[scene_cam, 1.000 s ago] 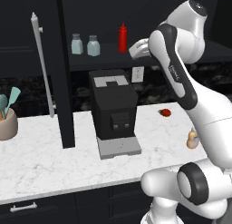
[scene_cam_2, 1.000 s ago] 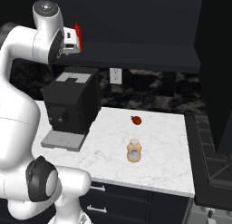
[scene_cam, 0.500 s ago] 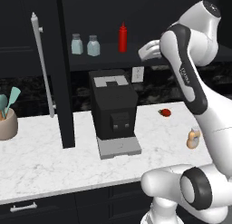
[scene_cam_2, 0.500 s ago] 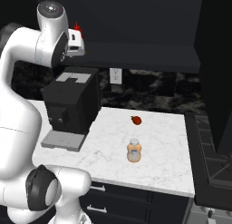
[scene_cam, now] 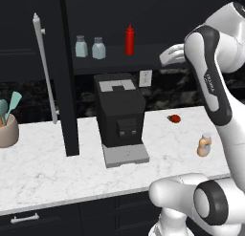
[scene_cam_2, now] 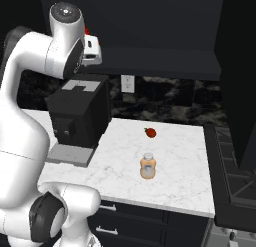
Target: Put the shaker and condiment bottle from the counter next to their counterparts in the cabinet.
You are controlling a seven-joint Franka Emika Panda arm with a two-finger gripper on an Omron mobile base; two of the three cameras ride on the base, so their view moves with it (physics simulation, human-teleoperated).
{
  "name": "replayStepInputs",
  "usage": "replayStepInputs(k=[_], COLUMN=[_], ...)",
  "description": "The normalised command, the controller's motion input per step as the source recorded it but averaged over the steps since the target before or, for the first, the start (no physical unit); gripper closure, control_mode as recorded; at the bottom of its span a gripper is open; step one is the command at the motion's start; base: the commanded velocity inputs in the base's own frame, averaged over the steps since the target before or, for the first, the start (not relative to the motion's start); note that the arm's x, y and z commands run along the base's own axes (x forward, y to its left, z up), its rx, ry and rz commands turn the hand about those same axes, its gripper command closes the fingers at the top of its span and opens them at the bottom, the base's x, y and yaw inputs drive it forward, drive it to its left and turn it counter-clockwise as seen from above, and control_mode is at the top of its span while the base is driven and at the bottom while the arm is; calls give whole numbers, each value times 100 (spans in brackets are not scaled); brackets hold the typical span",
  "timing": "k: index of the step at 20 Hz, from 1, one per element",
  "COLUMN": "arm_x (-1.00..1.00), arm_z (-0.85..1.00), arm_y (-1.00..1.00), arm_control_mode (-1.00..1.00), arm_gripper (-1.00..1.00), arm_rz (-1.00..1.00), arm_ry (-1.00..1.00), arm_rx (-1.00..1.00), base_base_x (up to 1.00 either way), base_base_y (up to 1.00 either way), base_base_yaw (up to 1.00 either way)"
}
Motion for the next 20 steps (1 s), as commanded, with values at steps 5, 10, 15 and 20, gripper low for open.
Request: replayStepInputs(k=[5,10,15,20], arm_x=[-14,-7,0,0], arm_z=[0,0,0,0], arm_y=[-33,-31,-25,-28], arm_control_mode=[-100,-100,-100,-100], arm_gripper=[-100,-100,-100,-100], arm_rz=[0,0,0,3], arm_ry=[0,0,0,0], arm_rx=[0,0,0,0], base_base_x=[0,0,0,0], base_base_y=[0,0,0,0], base_base_yaw=[0,0,0,0])
